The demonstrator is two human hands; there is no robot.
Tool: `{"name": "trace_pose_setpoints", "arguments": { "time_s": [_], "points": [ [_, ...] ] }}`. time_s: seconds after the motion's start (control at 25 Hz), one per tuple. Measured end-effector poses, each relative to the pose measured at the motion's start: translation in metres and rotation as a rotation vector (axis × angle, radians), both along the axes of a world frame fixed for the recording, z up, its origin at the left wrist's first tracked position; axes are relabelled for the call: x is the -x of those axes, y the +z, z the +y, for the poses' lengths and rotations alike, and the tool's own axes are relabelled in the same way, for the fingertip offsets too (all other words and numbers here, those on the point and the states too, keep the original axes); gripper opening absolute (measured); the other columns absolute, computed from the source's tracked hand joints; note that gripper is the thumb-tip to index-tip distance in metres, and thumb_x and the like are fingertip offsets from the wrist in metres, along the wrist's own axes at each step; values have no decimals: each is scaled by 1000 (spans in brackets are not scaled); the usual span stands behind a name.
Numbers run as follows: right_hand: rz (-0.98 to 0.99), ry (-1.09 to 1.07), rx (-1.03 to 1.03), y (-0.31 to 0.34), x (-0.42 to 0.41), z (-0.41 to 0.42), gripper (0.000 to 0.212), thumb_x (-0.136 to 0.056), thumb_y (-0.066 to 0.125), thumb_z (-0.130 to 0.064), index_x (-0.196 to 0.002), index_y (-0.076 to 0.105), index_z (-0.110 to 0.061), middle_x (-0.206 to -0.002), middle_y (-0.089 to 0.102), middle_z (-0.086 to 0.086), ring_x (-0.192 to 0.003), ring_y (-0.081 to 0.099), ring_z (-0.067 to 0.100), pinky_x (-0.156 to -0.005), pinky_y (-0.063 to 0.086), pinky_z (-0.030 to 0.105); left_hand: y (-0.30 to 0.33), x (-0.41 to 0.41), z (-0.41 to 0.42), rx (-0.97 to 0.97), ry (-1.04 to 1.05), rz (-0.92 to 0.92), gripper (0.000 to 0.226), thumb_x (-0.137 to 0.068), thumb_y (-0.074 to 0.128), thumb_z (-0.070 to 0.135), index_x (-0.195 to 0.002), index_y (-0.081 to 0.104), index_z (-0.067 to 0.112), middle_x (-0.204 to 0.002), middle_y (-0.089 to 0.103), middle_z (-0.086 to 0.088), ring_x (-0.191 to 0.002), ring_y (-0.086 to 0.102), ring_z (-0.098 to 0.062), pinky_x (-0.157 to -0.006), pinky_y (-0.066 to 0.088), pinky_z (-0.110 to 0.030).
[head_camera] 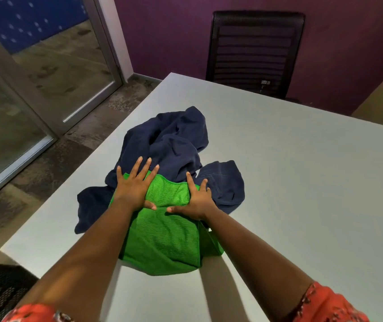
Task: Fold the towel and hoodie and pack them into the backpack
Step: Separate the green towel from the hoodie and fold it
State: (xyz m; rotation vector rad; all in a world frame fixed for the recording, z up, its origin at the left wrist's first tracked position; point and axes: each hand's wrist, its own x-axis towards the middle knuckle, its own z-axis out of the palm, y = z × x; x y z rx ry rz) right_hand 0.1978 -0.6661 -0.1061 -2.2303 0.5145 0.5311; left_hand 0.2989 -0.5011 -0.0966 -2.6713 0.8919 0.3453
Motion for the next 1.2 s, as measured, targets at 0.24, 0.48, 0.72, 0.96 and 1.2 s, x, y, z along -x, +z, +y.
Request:
{"name": "trace_pose_setpoints", "arguments": {
  "time_s": [0.24, 0.48, 0.72, 0.96, 1.2],
  "points": [
    [-25, 83, -29, 4, -15, 2, 115, -69, 74, -53, -148, -9, -38, -153, -19, 24, -143, -3, 45, -117, 16, 50, 3, -11, 8, -19, 80, -15, 120, -68, 65, 62, -146, -17, 23, -155, -21, 2, -142, -23, -23, -109, 6, -64],
    [-176, 2, 110, 4, -8, -3, 73, -86, 62, -40, -147, 26, -25, -146, 34, 19, -135, 35, 31, -105, 33, 36, 7, -1, 9, -36, 47, -50, 109, -75, 60, 61, -149, -8, 19, -157, -14, -1, -143, -18, -22, -109, 5, -64],
    [-371, -102, 178, 29, 5, -4, 28, -87, 63, -25, -114, 67, -17, -116, 66, 6, -107, 60, 24, -87, 44, 32, 22, 18, 8, 145, -1, -42, 104, -79, 54, 62, -148, -10, 20, -157, -15, 3, -144, -17, -16, -108, -3, -64],
    [-610, -58, 195, 81, 23, -12, 22, -87, 61, -25, -104, 72, -17, -104, 68, 7, -99, 61, 23, -84, 44, 31, 64, 31, -27, 492, -161, 4, 41, -86, 60, 42, -121, 60, 22, -126, 60, -2, -130, 43, -17, -115, 1, -47],
    [-938, -241, 210, 144, 54, -48, 17, -87, 62, -14, -98, 74, -8, -94, 69, 12, -90, 62, 25, -82, 46, 32, 108, 40, -42, 774, -64, -160, 22, -83, 64, 38, -82, 70, 18, -85, 71, -3, -89, 63, -29, -85, 30, -34]
  ]
}}
